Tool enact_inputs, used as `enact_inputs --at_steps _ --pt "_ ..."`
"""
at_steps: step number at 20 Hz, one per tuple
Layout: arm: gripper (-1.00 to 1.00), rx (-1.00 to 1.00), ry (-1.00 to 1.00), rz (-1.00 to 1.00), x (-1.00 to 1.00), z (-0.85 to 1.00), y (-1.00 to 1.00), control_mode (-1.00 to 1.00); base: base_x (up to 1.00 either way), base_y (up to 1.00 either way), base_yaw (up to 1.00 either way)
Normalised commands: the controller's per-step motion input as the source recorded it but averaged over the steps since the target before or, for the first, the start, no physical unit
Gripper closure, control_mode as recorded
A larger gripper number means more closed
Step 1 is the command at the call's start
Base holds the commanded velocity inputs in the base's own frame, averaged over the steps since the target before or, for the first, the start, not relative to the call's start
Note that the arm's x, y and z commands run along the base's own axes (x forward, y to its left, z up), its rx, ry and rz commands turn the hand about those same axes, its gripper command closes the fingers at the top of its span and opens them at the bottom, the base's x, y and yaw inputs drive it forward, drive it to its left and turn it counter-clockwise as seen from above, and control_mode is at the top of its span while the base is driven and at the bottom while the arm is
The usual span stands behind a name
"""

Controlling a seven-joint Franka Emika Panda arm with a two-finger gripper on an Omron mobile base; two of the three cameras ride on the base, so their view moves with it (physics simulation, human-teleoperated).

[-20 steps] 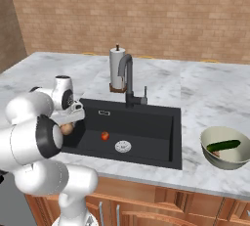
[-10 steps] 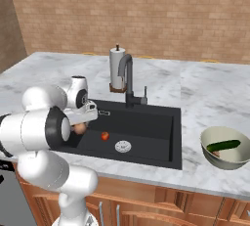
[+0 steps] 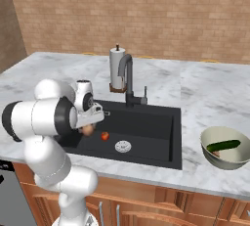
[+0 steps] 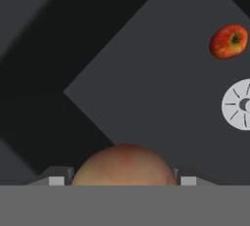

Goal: There is a mixed pile of frozen fruits and vegetables on the counter. Locate all the frozen vegetables and place the items in a bowl on the counter. Take all the frozen fruits and defrost them in a running sink.

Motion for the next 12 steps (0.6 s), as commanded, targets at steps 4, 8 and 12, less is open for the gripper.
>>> enact_inputs --at_steps 4,8,12 --pt "1.0 -0.06 -0.03 -0.01 0.34 -0.32 -0.13 -1.0 0.0 0.0 0.0" --pt "1.0 0.0 0.0 -0.02 0.44 -0.26 -0.23 -1.0 0.0 0.0 0.0" --pt "1.0 0.0 0.0 -0.05 0.41 -0.35 -0.19 -1.0 0.0 0.0 0.0"
